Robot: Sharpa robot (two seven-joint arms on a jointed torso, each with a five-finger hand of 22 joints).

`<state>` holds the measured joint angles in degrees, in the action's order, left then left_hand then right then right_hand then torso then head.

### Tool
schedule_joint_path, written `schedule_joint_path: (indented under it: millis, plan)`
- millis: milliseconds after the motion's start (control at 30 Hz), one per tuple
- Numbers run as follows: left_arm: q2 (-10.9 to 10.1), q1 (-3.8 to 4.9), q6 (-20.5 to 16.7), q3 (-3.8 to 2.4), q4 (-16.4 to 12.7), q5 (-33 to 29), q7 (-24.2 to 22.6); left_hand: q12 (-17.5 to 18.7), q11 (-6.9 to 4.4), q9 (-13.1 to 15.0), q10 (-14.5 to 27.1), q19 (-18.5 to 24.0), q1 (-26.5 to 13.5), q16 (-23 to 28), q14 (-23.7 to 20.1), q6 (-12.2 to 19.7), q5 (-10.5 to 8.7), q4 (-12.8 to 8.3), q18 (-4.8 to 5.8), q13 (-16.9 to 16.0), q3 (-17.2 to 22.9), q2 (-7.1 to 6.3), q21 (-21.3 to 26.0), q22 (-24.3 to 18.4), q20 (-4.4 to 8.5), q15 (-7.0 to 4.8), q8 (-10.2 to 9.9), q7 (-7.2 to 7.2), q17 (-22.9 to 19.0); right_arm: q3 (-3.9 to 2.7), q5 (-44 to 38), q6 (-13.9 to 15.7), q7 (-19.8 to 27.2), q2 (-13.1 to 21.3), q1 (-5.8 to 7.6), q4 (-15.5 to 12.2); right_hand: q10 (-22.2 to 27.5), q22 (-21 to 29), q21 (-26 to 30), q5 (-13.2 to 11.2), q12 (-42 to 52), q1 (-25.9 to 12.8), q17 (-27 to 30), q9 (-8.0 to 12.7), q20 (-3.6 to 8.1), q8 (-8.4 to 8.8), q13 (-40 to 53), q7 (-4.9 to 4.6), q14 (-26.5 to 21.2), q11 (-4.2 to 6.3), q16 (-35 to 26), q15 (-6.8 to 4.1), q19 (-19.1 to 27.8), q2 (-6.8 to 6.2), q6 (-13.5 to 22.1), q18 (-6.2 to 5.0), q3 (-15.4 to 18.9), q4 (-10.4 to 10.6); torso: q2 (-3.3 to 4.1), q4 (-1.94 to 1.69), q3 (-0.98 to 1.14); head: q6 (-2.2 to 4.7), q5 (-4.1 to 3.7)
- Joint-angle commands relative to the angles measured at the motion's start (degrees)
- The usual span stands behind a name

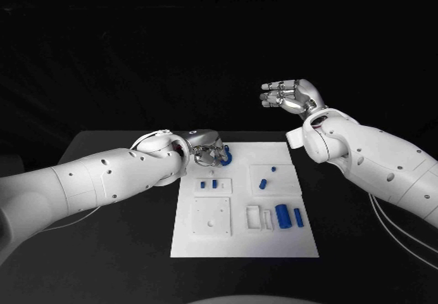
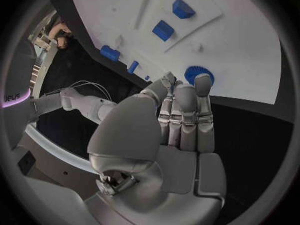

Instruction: Assemble the parts on the task board

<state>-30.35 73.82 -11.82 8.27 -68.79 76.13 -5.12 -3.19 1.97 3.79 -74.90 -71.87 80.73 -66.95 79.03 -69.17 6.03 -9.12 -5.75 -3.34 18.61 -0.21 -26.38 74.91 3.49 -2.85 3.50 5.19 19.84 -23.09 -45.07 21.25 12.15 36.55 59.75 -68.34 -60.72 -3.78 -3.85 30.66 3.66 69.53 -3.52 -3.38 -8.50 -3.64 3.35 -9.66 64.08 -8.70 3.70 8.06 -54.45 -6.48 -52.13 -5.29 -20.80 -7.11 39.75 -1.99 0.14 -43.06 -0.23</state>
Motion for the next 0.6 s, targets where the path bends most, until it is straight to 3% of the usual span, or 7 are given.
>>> schedule_joint_path:
  millis: [33,300,600]
  plan:
    - [-1.3,0.27,0.6,-0.23,-1.8,-3.6,1.2,-0.2,0.01,0.1,-0.1,0.0,-0.4,0.4,0.4,-0.3,0.05,0.0,-0.47,-0.1,-0.2,0.02,-0.3,1.1,0.33,-0.04,0.1,0.08,0.1,0.0,-0.2,-0.8,0.6,0.1,-0.01,0.0,0.5,0.1,0.0,0.3,-0.3,-0.3,0.1,0.1,-0.08,0.36,-0.1,-0.06,-0.5,-0.09,-0.2,-0.06,0.5,0.35,0.4,0.06,-0.3,-0.1,0.03,-0.06,0.04,0.03,0.07]
    - [-4.0,0.42,1.6,-0.2,-3.4,-3.2,2.2,-0.2,-0.02,0.1,-0.2,0.1,-0.2,0.4,0.4,-0.3,-0.15,0.0,-0.4,-0.1,-0.4,-0.01,-0.2,1.1,0.34,-0.02,0.1,0.07,0.2,0.0,-0.2,-0.8,0.6,0.3,-0.02,0.2,0.5,0.1,0.0,0.3,-0.3,-0.3,0.1,0.1,-0.08,0.36,-0.1,-0.06,-0.5,-0.09,-0.2,-0.06,0.5,0.35,0.4,0.06,-0.3,-0.1,0.09,0.08,-0.07,-0.07,0.21]
    - [-4.2,0.16,1.9,0.54,-2.8,-1.5,2.1,-0.2,-0.01,0.1,-0.2,0.1,-0.1,0.4,0.4,-0.3,-0.21,0.0,-0.39,-0.1,-0.5,-0.02,-0.2,1.1,0.34,-0.02,0.1,0.07,0.2,0.0,-0.2,-0.9,0.6,0.2,-0.03,0.2,0.5,0.1,0.0,0.3,-0.3,-0.3,0.1,0.1,-0.08,0.36,-0.1,-0.06,-0.5,-0.09,-0.2,-0.06,0.5,0.35,0.4,0.06,-0.3,-0.1,0.16,0.25,-0.05,-0.11,0.52]
